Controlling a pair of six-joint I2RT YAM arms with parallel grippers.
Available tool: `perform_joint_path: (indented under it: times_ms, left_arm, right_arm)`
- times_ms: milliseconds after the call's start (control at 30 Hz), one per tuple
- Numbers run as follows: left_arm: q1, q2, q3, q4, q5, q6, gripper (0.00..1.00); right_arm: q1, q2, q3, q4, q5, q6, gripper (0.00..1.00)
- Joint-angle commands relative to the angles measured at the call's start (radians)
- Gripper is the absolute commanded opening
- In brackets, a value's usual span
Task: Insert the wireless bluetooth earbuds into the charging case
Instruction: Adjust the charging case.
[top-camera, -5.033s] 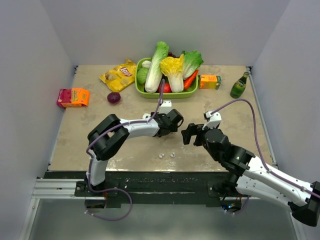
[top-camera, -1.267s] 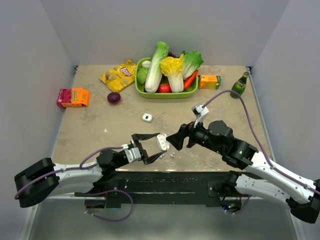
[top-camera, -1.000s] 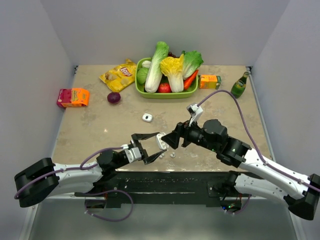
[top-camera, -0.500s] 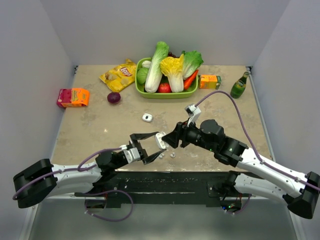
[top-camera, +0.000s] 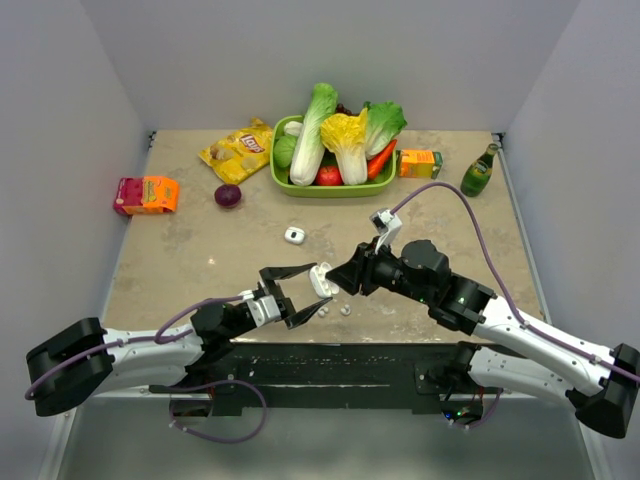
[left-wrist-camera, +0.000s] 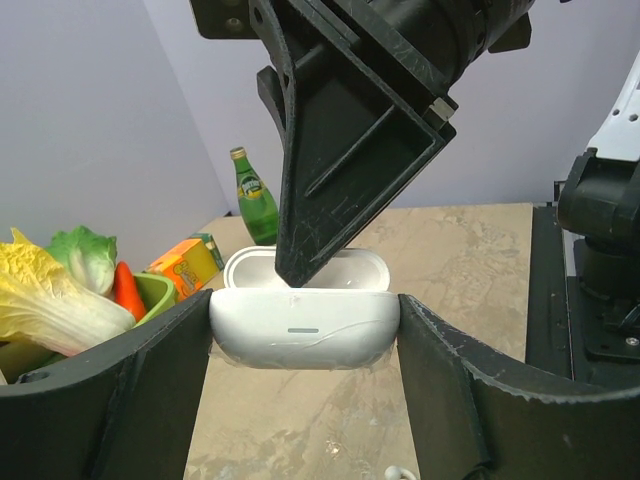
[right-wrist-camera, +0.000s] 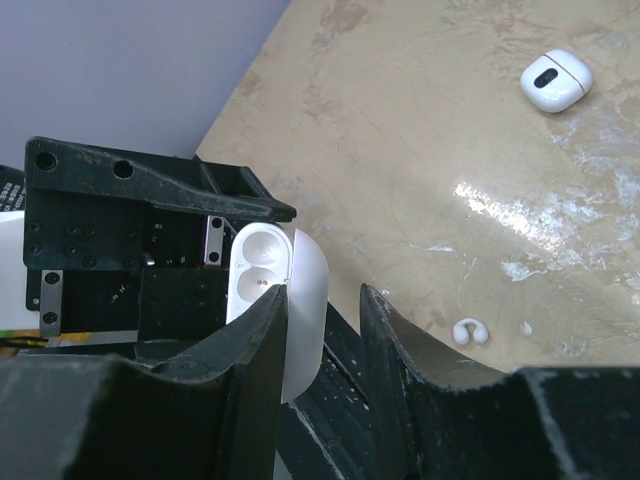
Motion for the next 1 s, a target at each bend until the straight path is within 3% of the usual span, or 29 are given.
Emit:
perform_joint_path:
  times_ms: [0, 433, 533, 567, 800, 833, 967]
  left_arm:
    - [-0.008, 0.0, 0.023, 0.3, -0.002, 0.029, 0.0]
    - [-0.008, 0.017, 0.021, 0.314, -0.014, 0.021, 0.0]
    - [-0.008, 0.031, 0.023, 0.326, -0.019, 0.018, 0.0]
    - [-0.008, 0.04, 0.023, 0.329, -0.021, 0.017, 0.0]
    - [-0.008, 0.076, 0.024, 0.349, -0.057, -0.019, 0.0]
    - [-0.007, 0.08, 0.023, 0.347, -0.068, -0.029, 0.03]
    - [-0.008, 0.077, 0.05, 0.225, -0.128, -0.078, 0.46]
  right_arm:
    - [-0.005, -0.011, 0.001, 0.036, -0.006, -0.006, 0.36]
    - [-0.005, 0.003, 0.035, 0.021, -0.007, -0.046, 0.2]
    - [-0.005, 0.012, 0.052, 0.006, -0.009, -0.06, 0.1]
    - [-0.005, 0.016, 0.056, 0.001, -0.01, -0.067, 0.0]
    - [-0.005, 0.023, 0.127, -0.062, 0.009, -0.15, 0.0]
    - [-0.003, 0.02, 0.137, -0.086, 0.026, -0.178, 0.0]
    - [-0.003, 0.003, 0.194, -0.137, 0.046, -0.254, 0.0]
